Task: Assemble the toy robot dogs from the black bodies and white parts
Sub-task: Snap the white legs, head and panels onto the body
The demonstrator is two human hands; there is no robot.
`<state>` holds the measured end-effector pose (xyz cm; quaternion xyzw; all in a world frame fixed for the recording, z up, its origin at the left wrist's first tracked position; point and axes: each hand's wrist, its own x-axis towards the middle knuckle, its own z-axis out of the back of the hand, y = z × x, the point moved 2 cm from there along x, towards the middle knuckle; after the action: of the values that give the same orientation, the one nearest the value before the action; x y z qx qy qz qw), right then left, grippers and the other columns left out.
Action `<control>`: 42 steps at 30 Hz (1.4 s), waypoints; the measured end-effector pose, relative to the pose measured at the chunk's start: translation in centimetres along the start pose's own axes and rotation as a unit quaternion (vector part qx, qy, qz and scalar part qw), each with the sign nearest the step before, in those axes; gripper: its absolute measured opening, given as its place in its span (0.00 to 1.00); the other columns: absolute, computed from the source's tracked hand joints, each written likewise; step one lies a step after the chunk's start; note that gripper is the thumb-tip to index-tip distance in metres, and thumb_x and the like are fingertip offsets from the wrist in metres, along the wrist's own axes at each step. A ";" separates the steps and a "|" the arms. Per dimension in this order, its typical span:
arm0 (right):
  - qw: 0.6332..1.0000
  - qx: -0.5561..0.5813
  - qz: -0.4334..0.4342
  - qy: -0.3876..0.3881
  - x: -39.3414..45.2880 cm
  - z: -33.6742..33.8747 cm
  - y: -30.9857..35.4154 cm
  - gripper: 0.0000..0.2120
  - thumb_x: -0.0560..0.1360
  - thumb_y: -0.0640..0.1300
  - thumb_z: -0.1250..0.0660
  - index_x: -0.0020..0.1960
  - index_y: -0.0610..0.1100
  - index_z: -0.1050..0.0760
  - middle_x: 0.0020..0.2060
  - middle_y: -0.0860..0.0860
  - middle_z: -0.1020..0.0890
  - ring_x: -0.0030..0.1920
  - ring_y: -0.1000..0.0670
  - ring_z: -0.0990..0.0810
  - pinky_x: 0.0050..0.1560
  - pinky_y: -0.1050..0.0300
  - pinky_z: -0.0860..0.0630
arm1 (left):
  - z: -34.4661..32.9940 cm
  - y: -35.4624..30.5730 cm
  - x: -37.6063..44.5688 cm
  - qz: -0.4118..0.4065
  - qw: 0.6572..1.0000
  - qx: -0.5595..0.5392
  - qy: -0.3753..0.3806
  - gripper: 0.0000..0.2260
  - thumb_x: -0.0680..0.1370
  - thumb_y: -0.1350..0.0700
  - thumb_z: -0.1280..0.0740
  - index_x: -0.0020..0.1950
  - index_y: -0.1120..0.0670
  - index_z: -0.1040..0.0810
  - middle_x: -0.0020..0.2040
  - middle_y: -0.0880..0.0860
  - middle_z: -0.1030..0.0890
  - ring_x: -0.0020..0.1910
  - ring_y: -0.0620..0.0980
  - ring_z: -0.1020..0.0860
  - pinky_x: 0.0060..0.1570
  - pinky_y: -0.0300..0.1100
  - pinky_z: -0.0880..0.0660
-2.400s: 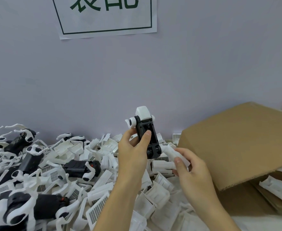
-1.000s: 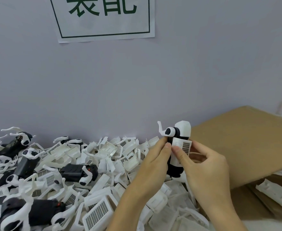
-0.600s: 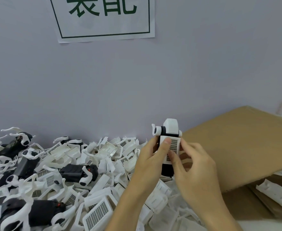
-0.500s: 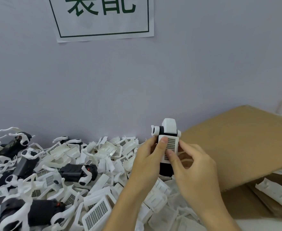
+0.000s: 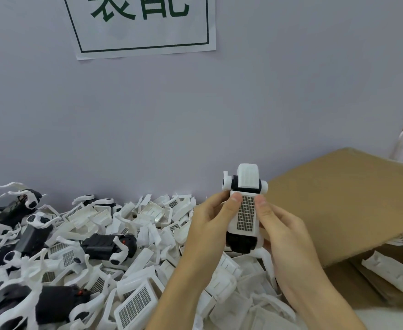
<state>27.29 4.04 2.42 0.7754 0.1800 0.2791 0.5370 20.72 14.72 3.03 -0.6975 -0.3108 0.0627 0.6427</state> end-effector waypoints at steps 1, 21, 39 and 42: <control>1.000 0.002 -0.005 -0.003 0.0 0.0 -0.1 0.19 0.70 0.60 0.35 0.50 0.49 0.13 0.47 0.46 0.12 0.50 0.46 0.13 0.52 0.46 0.18 | -0.2 0.0 0.0 0.002 1.000 0.000 -0.003 0.14 0.79 0.43 0.33 0.53 0.50 0.13 0.48 0.53 0.13 0.47 0.51 0.14 0.42 0.43 0.17; 0.993 0.062 -0.021 -0.096 -0.2 -0.3 -1.3 0.18 0.65 0.58 0.28 0.43 0.44 0.12 0.41 0.44 0.12 0.45 0.43 0.12 0.48 0.45 0.16 | -1.9 0.6 -0.2 0.023 0.995 0.063 -0.079 0.25 0.83 0.43 0.40 0.41 0.61 0.16 0.34 0.51 0.17 0.33 0.46 0.20 0.33 0.38 0.25; 0.997 0.031 0.001 -0.071 0.2 0.3 -1.9 0.16 0.70 0.53 0.29 0.52 0.46 0.13 0.47 0.46 0.12 0.50 0.46 0.13 0.57 0.43 0.19 | -1.9 0.8 -0.2 0.015 0.993 0.102 -0.060 0.15 0.85 0.52 0.39 0.50 0.55 0.15 0.39 0.49 0.15 0.40 0.44 0.17 0.42 0.42 0.21; 0.996 0.036 0.015 -0.076 0.2 0.1 -2.1 0.15 0.68 0.54 0.29 0.50 0.48 0.12 0.45 0.47 0.12 0.48 0.46 0.12 0.53 0.47 0.19 | -1.7 0.7 -0.2 0.008 0.992 0.105 -0.068 0.14 0.85 0.52 0.38 0.48 0.53 0.14 0.37 0.49 0.15 0.38 0.43 0.17 0.39 0.41 0.21</control>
<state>27.56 4.87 0.46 0.8155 0.1374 0.2208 0.5170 21.67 13.18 2.60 -0.6225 -0.3401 0.1471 0.6893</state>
